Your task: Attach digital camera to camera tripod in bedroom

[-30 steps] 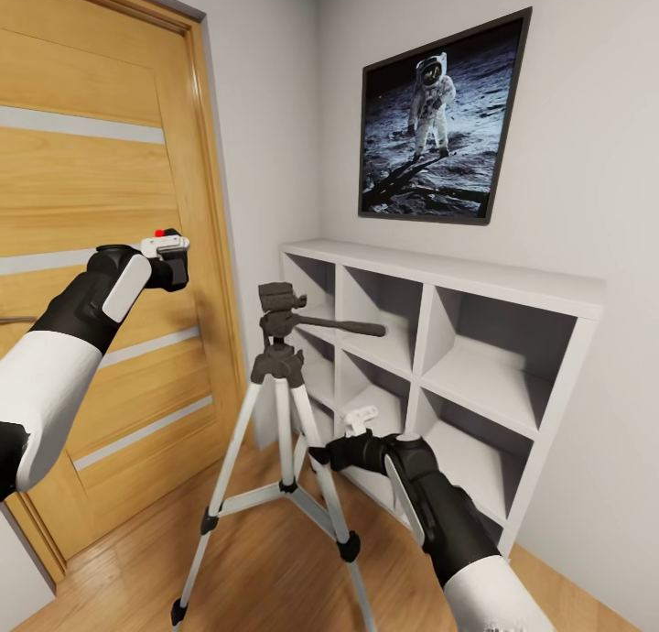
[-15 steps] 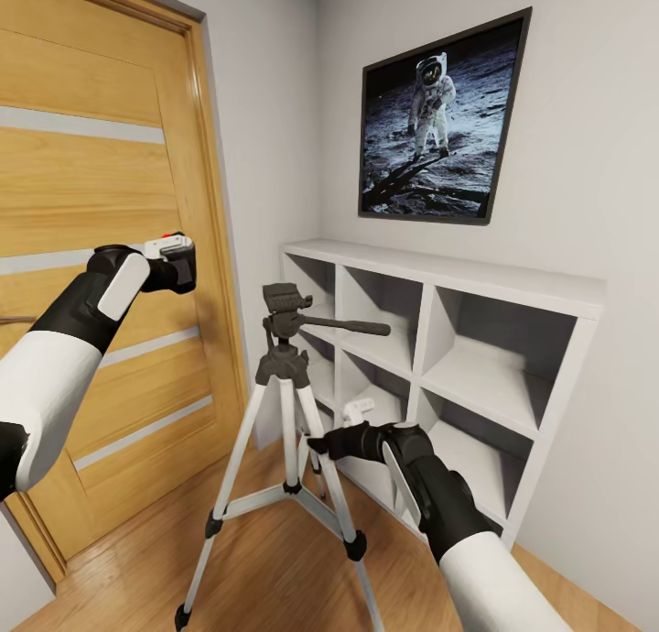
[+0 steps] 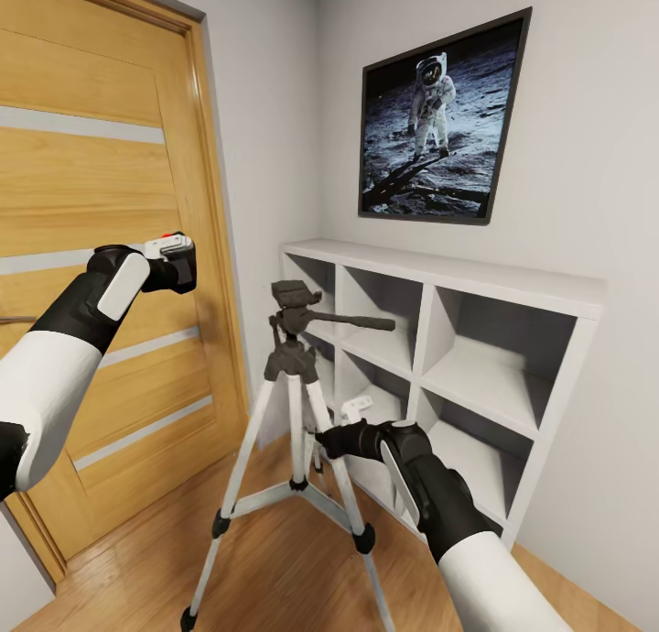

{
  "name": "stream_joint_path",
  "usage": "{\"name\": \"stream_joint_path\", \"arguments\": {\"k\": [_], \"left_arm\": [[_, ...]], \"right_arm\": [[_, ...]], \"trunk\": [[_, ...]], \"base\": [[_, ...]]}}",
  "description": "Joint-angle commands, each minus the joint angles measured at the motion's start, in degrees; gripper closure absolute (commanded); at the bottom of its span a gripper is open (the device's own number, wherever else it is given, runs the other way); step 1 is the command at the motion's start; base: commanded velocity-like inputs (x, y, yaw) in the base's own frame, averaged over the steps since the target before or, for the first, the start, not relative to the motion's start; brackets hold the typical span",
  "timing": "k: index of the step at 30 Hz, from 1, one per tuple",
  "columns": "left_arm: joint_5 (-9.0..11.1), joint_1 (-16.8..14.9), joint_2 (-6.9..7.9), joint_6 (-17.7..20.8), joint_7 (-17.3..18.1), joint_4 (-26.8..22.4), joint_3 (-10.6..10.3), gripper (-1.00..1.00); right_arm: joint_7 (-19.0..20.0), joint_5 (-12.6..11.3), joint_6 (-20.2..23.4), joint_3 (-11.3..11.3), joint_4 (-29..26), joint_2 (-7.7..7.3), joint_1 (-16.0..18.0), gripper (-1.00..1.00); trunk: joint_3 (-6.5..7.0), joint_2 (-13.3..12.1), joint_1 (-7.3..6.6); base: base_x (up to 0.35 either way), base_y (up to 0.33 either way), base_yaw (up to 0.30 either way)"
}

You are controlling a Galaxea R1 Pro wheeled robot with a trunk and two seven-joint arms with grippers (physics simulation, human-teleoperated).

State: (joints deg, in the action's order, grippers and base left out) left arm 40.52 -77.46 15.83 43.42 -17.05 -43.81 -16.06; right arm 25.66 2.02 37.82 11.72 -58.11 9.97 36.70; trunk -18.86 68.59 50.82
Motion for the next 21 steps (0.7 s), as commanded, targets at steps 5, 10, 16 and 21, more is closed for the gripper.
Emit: {"name": "stream_joint_path", "arguments": {"k": [5,10,16,21], "left_arm": [[0.42,-0.06,0.04,-0.21,-0.35,-0.24,-0.29,1.0],[0.52,-0.06,0.13,-0.16,-0.36,-0.06,-0.29,1.0],[0.52,-0.06,0.09,-0.2,-0.36,-0.02,-0.29,1.0],[0.52,-0.06,0.08,-0.21,-0.36,-0.15,-0.29,1.0]], "right_arm": [[0.41,-0.09,0.83,-0.07,-0.23,0.03,0.04,1.0],[0.52,-0.08,1.07,-0.13,-0.28,0.03,0.04,1.0],[0.48,0.01,0.73,-0.27,-0.25,0.03,0.04,1.0],[0.3,0.75,0.6,-0.19,-0.32,0.03,0.04,1.0]], "trunk": [[-0.08,0.05,0.0],[-0.08,0.05,0.0],[-0.08,0.05,0.0],[-0.08,0.05,0.0]], "base": [[0.0,0.0,0.0],[0.0,0.0,0.0],[0.0,0.0,0.0],[0.0,0.0,0.0]]}}
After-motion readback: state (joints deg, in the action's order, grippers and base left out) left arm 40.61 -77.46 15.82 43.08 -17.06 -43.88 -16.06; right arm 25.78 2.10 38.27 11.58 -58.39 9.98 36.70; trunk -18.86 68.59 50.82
